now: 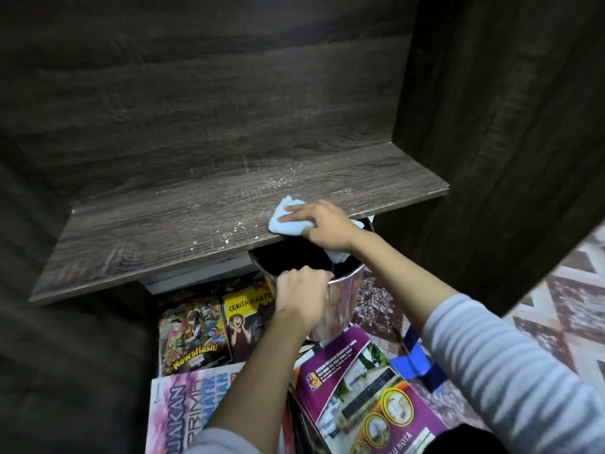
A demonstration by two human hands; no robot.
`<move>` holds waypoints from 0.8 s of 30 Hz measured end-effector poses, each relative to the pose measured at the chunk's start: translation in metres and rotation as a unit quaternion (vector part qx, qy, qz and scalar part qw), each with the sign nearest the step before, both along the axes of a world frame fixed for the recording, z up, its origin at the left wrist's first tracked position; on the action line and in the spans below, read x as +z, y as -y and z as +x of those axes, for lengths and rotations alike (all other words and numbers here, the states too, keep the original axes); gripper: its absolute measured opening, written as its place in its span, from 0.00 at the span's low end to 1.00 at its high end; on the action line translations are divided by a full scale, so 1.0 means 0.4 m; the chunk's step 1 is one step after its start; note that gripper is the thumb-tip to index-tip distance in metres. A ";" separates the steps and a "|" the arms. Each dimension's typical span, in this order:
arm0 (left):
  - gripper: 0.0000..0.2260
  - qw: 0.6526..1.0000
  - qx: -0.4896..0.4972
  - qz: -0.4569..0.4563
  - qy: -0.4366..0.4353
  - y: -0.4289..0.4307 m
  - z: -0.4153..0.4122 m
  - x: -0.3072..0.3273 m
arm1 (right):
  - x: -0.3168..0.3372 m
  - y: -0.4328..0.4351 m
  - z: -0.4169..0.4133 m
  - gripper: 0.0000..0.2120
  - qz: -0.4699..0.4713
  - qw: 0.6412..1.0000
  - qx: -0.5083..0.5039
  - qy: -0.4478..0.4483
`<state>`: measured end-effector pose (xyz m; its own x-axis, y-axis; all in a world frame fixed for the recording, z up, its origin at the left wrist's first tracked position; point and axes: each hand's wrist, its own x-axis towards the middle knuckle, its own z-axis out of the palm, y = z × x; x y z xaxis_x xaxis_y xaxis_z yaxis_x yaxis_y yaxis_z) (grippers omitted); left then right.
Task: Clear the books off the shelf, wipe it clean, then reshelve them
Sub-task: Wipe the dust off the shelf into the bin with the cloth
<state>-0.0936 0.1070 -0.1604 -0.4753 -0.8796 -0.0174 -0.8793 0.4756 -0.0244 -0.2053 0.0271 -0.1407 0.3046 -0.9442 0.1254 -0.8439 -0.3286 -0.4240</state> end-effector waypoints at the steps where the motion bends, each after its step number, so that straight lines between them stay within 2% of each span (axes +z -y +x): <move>1: 0.11 1.000 0.001 -0.001 0.003 -0.002 -0.001 0.001 | -0.004 -0.021 -0.004 0.25 -0.014 1.000 -0.003 0.006; 6: 0.13 0.999 -0.021 -0.002 0.028 -0.009 0.004 -0.002 | -0.057 -0.110 -0.028 0.29 -0.046 0.998 -0.025 0.038; 9: 0.14 0.998 -0.043 0.001 0.041 -0.016 0.006 -0.002 | -0.055 -0.135 -0.034 0.31 -0.035 0.998 -0.038 0.032; 11: 0.15 0.998 -0.043 0.004 0.034 -0.017 0.005 -0.001 | -0.035 -0.139 -0.038 0.30 -0.026 0.999 -0.040 0.026; 13: 0.15 0.999 -0.042 0.006 0.022 -0.017 0.001 0.000 | -0.023 -0.132 -0.049 0.28 -0.057 0.996 -0.059 0.036; 15: 0.15 0.999 -0.044 0.005 0.018 -0.018 -0.004 0.002 | -0.023 -0.128 -0.055 0.28 -0.066 0.994 -0.083 0.010; 18: 0.15 0.998 -0.055 0.003 0.029 -0.021 -0.010 0.003 | -0.025 -0.130 -0.049 0.30 -0.012 0.995 -0.086 -0.052; 21: 0.15 0.998 -0.052 0.009 0.027 -0.022 -0.007 0.000 | 0.008 -0.118 -0.058 0.29 0.017 0.996 -0.089 -0.018; 24: 0.16 0.999 -0.044 0.014 0.016 -0.021 0.008 -0.004 | 0.057 -0.103 -0.073 0.26 0.033 0.990 -0.124 0.054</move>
